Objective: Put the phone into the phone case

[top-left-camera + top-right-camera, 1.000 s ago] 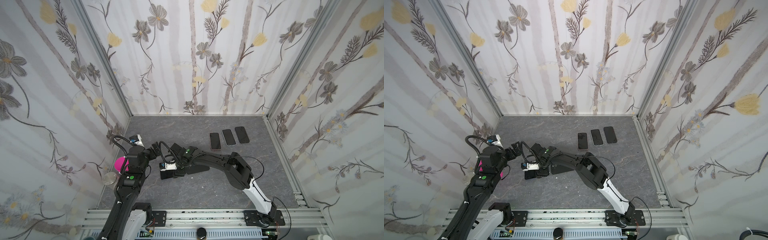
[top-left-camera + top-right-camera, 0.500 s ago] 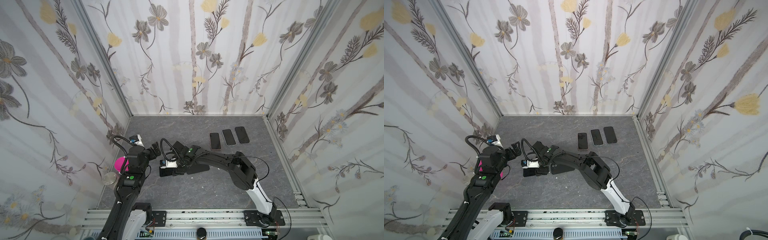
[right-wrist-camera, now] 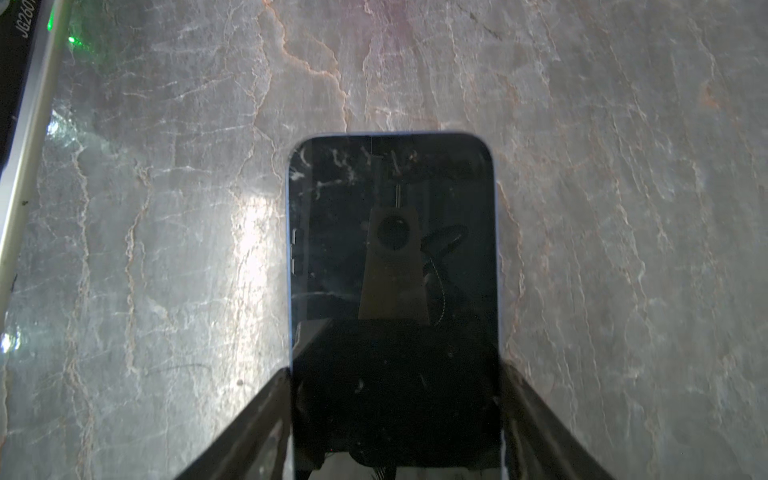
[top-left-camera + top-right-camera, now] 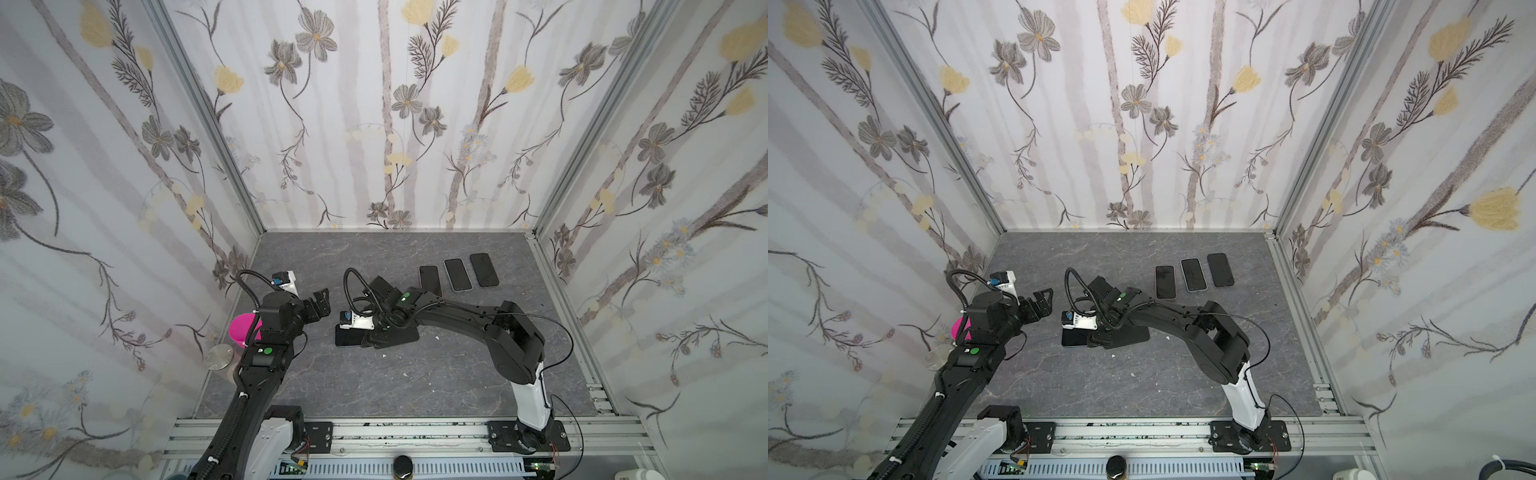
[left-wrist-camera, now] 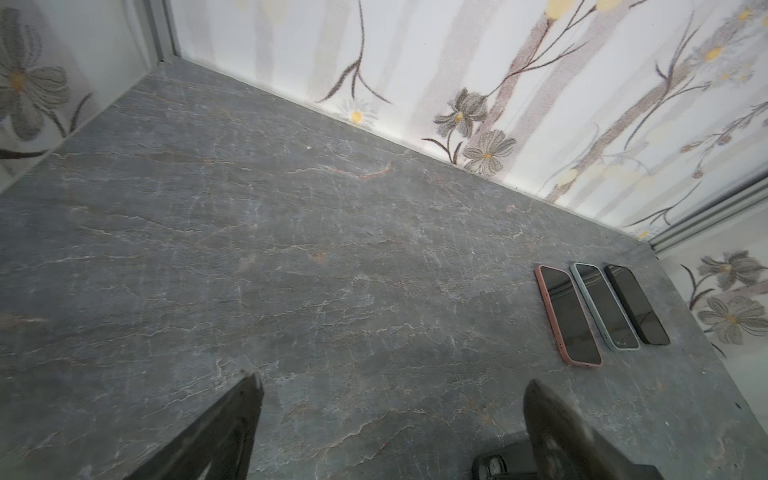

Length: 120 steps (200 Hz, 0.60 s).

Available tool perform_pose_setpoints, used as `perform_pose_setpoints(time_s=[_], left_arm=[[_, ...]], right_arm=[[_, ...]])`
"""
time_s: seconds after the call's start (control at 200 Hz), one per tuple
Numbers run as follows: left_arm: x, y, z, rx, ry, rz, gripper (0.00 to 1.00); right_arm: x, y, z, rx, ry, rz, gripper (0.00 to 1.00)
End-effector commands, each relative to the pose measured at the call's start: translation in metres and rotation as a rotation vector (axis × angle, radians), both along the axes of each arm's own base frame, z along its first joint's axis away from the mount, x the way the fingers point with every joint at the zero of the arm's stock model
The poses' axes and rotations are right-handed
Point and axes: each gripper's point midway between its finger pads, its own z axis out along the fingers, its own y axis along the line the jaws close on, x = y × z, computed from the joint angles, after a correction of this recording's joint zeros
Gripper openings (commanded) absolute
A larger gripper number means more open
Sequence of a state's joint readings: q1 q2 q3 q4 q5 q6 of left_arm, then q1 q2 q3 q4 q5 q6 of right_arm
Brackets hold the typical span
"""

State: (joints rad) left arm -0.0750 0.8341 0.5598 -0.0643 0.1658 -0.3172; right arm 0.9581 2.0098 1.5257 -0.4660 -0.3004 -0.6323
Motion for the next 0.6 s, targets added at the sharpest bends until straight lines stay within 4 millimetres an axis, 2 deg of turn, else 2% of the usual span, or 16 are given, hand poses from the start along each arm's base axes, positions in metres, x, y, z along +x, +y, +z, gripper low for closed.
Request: perform_pose_setpoints(time_s=[0.0, 0.14, 0.3, 0.39, 0.4, 0.43, 0.445, 0.47, 0.594], left_arm=[[0.002, -0.024, 0.005, -0.042, -0.017, -0.127, 0.96], [0.003, -0.052, -0.007, -0.098, 0.052, -0.247, 0.92], [-0.003, -0.099, -0.014, -0.185, 0.128, -0.41, 0.85], [-0.009, -0.13, -0.01, -0.233, 0.152, -0.517, 0.84], [-0.01, -0.134, -0.01, -0.236, 0.154, -0.529, 0.84], [-0.014, -0.145, -0.008, -0.244, 0.157, -0.569, 0.84], [-0.015, -0.15, -0.006, -0.248, 0.158, -0.587, 0.84], [-0.018, -0.158, -0.005, -0.256, 0.16, -0.617, 0.84], [-0.028, -0.189, 0.004, -0.322, 0.164, -0.728, 0.82]], right_arm=[[0.0, -0.012, 0.013, 0.037, -0.009, -0.022, 0.47], [0.0, -0.047, 0.014, 0.015, -0.005, -0.076, 0.47], [-0.001, -0.088, 0.021, 0.01, -0.009, -0.137, 0.48], [-0.006, -0.106, 0.028, 0.013, -0.01, -0.157, 0.48], [0.001, -0.113, 0.029, 0.013, -0.011, -0.182, 0.48], [0.002, -0.121, 0.027, 0.007, -0.006, -0.199, 0.48], [0.002, -0.124, 0.036, 0.024, -0.019, -0.205, 0.48], [0.002, -0.13, 0.039, 0.027, -0.021, -0.215, 0.48], [-0.002, -0.148, 0.049, 0.048, -0.035, -0.249, 0.48]])
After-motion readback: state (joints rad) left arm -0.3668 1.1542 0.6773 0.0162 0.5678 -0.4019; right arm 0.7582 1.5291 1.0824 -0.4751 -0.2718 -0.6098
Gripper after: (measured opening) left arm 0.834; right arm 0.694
